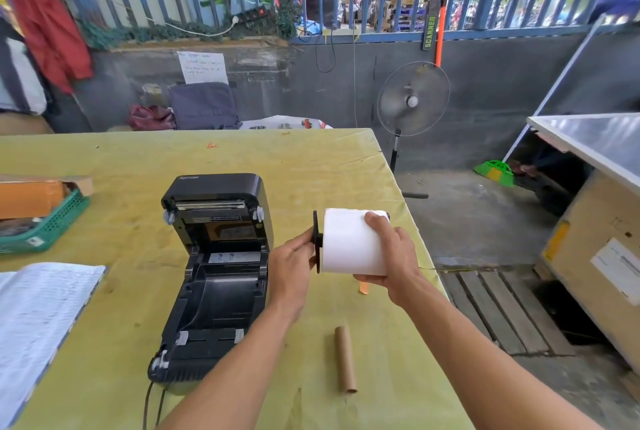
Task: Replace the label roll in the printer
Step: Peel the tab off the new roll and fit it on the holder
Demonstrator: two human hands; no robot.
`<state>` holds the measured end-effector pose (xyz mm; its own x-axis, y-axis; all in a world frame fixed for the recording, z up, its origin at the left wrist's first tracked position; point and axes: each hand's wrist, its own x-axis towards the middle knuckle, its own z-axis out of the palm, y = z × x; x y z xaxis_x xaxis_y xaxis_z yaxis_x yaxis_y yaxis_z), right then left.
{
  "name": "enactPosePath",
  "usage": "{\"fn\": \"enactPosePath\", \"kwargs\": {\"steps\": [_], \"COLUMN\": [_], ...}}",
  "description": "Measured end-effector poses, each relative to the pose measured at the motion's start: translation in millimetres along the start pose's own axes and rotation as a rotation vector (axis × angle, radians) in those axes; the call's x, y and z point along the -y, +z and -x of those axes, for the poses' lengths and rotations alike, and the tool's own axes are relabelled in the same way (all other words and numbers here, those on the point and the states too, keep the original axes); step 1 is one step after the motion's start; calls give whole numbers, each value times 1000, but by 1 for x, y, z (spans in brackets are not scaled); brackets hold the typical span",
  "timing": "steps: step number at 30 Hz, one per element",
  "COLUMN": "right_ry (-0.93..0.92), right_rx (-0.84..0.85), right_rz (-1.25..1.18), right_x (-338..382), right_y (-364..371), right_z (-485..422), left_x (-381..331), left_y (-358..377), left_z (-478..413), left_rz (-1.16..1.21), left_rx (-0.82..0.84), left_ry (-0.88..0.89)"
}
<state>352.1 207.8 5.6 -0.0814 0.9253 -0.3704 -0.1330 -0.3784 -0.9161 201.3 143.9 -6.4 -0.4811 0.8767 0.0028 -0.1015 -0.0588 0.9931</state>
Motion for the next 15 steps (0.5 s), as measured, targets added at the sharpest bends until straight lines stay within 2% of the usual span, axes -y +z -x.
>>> {"fn": "enactPosePath", "kwargs": {"steps": [3,10,15], "right_ry": [4,12,15], "right_rx": [22,63,83], "right_rz": [8,21,31], "right_x": [0,-3,-3], "right_y": [1,-2,-5], "right_z": [-3,-4,-1], "left_x": [-1,-5,-5], "left_y": [-6,-14,-12], "left_z": [-8,-12,0], "left_rz": [-39,-8,-162], "left_rx": [-62,4,27], "left_ry": [-4,-120,51]}}
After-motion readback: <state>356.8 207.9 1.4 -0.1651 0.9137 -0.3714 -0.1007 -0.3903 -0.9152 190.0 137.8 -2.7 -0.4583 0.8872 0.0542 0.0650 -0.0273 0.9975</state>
